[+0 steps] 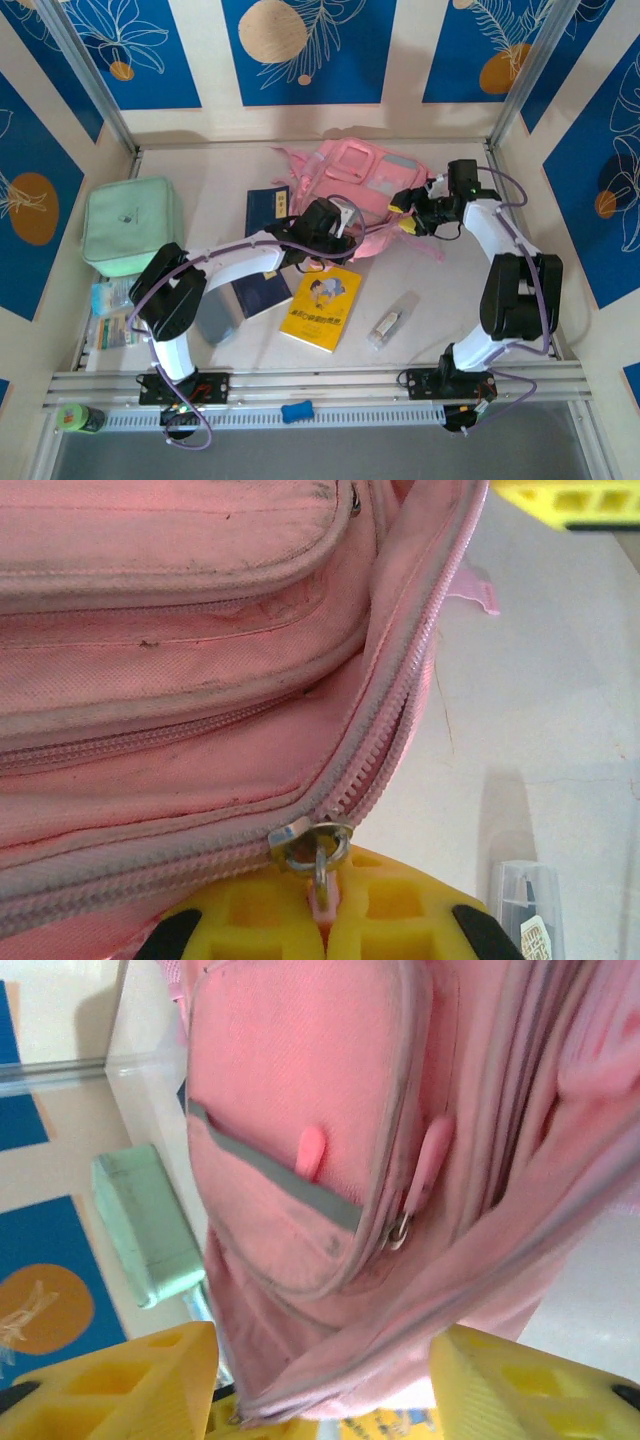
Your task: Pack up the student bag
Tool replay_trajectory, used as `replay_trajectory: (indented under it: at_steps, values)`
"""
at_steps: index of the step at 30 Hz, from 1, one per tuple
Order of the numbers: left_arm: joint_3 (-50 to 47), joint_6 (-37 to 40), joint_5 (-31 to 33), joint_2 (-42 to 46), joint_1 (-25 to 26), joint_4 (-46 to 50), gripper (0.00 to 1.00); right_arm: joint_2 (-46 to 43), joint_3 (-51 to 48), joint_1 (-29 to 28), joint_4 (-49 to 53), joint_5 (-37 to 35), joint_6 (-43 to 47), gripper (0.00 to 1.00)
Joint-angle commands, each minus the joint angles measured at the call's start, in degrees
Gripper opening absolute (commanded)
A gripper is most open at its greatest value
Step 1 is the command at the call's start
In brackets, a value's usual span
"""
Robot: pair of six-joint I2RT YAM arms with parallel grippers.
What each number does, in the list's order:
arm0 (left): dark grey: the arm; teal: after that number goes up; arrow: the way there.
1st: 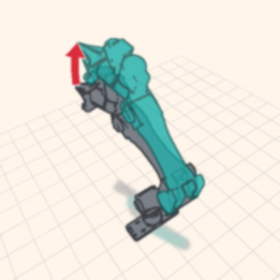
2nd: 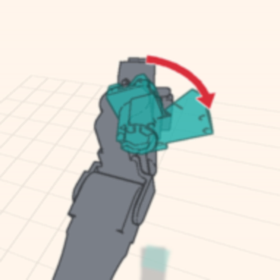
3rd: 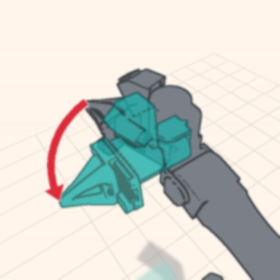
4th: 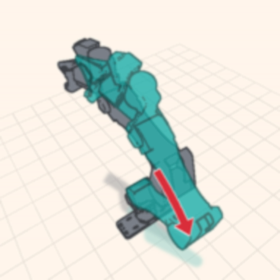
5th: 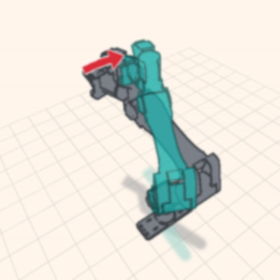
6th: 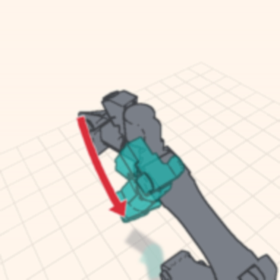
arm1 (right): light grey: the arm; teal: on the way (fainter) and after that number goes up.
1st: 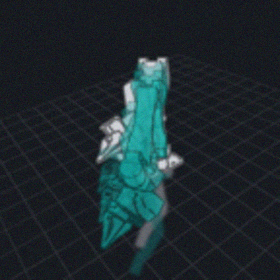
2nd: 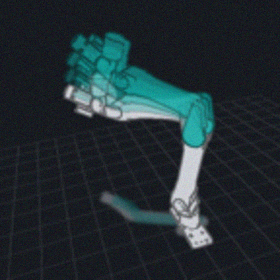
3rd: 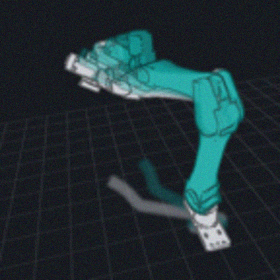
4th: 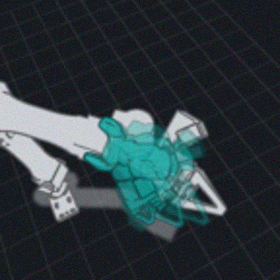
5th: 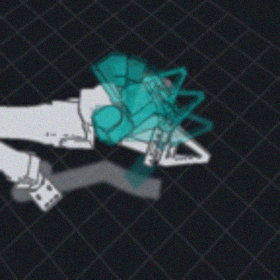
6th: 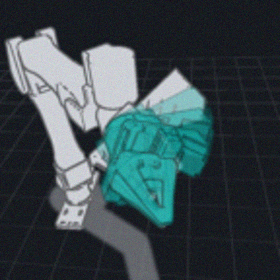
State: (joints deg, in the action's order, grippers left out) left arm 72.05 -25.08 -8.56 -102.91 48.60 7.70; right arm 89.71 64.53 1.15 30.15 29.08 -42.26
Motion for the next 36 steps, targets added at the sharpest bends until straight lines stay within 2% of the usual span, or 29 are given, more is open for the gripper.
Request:
replay_trajectory:
  at_steps: [1, 5, 8, 11, 15, 21, 24, 28, 33, 36]
  values:
    - [2.73, -0.09, -0.94, 0.42, -0.17, -0.97, 0.00, -3.66, -6.46, -2.06, -5.07, 6.01, -8.17, 0.64]
    - [3.28, 0.15, -0.75, -0.05, 0.00, -0.76, 0.00, -6.13, -13.15, -8.02, -14.92, 2.62, -20.07, 0.73]
    - [3.21, -0.08, -0.84, -0.31, 0.14, -1.53, 0.00, -3.62, -11.98, -13.00, -18.14, -1.53, -23.75, 0.74]
    - [2.97, -0.31, -0.81, -0.29, 0.18, -2.36, 0.00, -0.85, -10.44, -14.85, -18.59, -6.61, -24.15, 0.68]
    - [2.69, -0.70, -0.69, -0.26, 0.18, -3.22, 0.00, 1.33, -10.06, -14.91, -19.83, -9.08, -22.61, 0.54]
    - [3.12, 0.06, -0.78, -0.26, 0.09, -2.88, 0.00, 2.32, -7.82, -13.06, -15.63, -10.27, -16.36, 0.18]
    - [2.59, 0.86, -0.14, 0.76, -0.04, -1.75, 0.00, 1.81, -6.86, -11.36, -13.26, -9.67, -12.72, 0.08]
    - [-0.04, 0.43, -2.91, 3.26, -1.33, -2.01, 0.00, 0.85, -4.56, -8.34, -9.23, -8.51, -6.55, 0.00]
    - [-2.70, 2.79, -2.91, 4.99, -3.71, 1.40, 0.00, 1.05, -1.85, -2.03, -5.60, -2.74, -0.71, 0.00]
    - [-3.05, 3.45, -3.90, 4.25, -5.58, 2.91, 0.00, 1.30, 0.34, 0.30, -3.52, -2.34, 1.49, 0.00]
